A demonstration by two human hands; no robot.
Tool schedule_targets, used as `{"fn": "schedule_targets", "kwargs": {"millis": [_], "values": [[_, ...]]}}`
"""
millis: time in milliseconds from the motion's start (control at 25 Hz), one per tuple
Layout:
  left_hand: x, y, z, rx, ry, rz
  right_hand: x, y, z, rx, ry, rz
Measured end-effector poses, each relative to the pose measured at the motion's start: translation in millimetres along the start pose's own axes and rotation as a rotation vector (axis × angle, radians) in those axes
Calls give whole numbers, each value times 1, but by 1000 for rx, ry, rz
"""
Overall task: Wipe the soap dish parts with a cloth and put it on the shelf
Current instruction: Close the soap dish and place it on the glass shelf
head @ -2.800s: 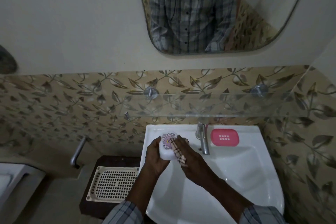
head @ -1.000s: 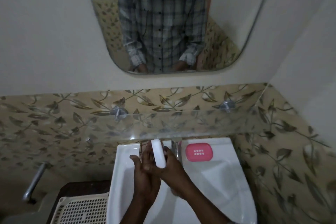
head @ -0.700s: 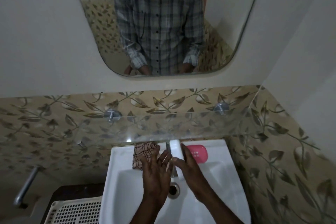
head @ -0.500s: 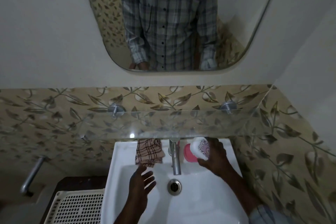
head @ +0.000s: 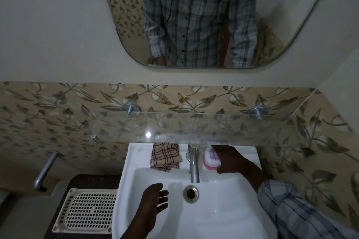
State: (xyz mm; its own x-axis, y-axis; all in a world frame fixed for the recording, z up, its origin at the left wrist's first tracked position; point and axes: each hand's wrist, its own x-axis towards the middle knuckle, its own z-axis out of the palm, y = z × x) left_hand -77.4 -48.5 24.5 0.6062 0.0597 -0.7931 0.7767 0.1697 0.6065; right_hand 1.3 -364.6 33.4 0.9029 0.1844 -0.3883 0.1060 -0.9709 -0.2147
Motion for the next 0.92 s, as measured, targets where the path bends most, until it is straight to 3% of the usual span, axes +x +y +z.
{"fn": "schedule_targets", "kwargs": {"millis": [320,520,680,920], "values": [[-2,25,31,1,-111,51,-10,0,11,-111,59,-11],[-14,28,28,-9,-269,176,-37,-6,-3,365,157,154],[-36,33,37,3,-432,347,-73,-47,-26,938,190,135],[-54,64,48,-110,-614,434,-81,-124,-48,1168,110,-30]]}}
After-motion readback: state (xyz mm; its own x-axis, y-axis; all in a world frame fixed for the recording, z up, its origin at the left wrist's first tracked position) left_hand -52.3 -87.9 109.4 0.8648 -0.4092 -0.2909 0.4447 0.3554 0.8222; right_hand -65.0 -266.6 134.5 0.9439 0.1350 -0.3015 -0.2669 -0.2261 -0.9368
